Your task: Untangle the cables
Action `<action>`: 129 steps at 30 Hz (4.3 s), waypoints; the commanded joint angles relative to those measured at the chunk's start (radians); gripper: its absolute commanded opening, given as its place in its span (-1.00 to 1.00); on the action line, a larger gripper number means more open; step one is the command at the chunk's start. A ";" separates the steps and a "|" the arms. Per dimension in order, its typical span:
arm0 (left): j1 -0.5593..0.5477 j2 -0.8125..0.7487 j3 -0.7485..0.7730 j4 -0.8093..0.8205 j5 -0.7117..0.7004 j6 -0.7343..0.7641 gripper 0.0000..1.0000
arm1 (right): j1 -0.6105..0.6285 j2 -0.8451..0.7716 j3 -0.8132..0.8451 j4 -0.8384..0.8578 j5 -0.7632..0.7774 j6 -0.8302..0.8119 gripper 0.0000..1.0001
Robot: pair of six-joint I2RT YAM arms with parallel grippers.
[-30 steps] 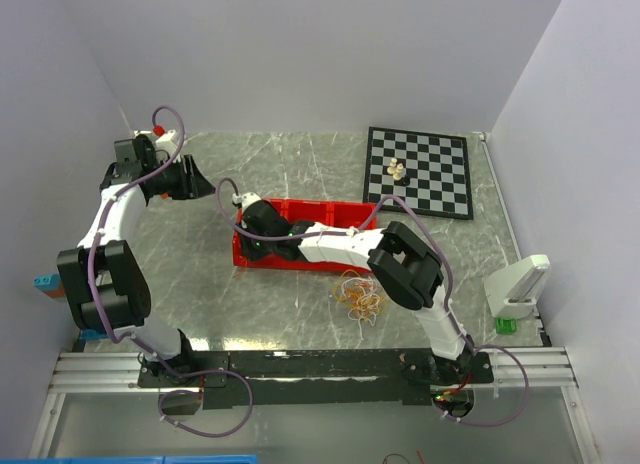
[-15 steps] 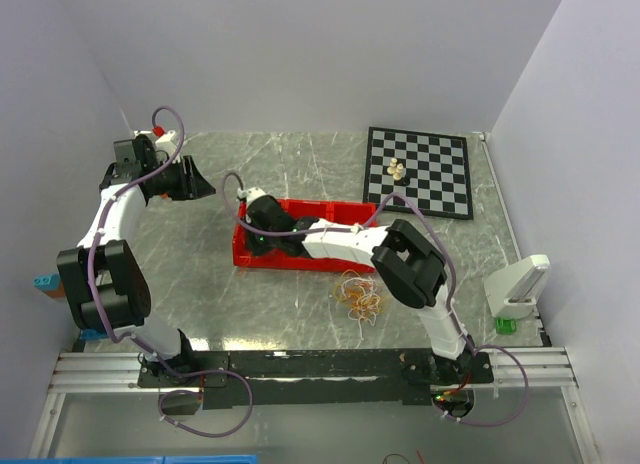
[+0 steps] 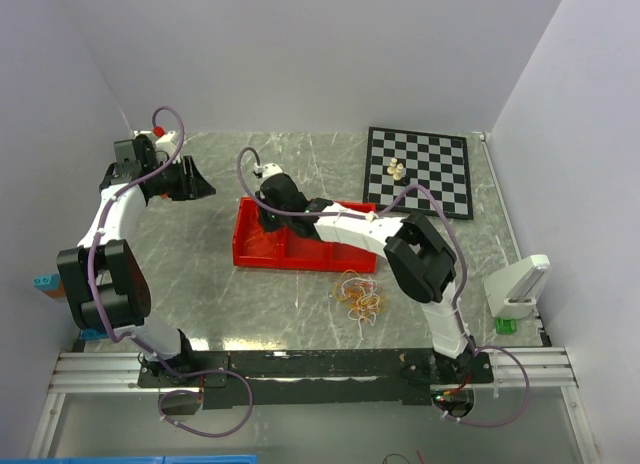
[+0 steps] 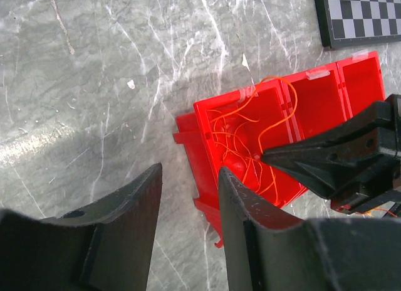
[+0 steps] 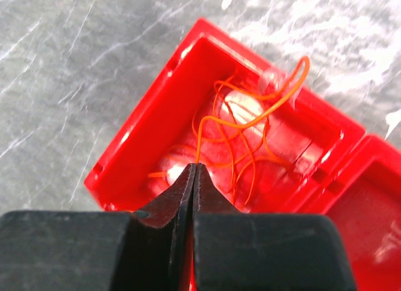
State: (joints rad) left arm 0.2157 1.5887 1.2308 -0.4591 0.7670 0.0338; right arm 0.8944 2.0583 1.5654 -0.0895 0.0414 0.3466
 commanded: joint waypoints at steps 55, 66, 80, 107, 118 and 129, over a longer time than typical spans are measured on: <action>-0.371 0.025 0.027 0.083 -0.230 0.003 0.15 | -0.132 -0.591 -0.378 -0.294 0.323 0.187 0.50; -0.415 0.007 -0.074 0.146 -0.334 0.064 0.14 | -0.362 -0.693 -0.597 -0.386 0.367 0.348 0.49; -0.446 -0.108 -0.027 0.076 -0.262 0.026 0.15 | -0.388 -0.566 -0.668 -0.122 0.120 0.293 0.46; -0.616 -0.207 -0.043 -0.036 -0.170 0.121 0.26 | -0.203 -0.582 -0.453 -0.263 0.227 0.353 0.66; -0.757 -0.165 -0.051 -0.090 -0.106 0.210 0.27 | -0.170 -0.866 -0.867 -0.406 0.190 0.637 0.71; -0.812 -0.154 -0.085 -0.239 -0.005 0.436 0.31 | -0.081 -0.793 -0.921 -0.113 -0.034 0.591 0.54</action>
State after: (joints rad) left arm -0.5533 1.4258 1.1511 -0.6392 0.6975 0.3553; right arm 0.7891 1.2606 0.6270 -0.3531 0.0895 0.9451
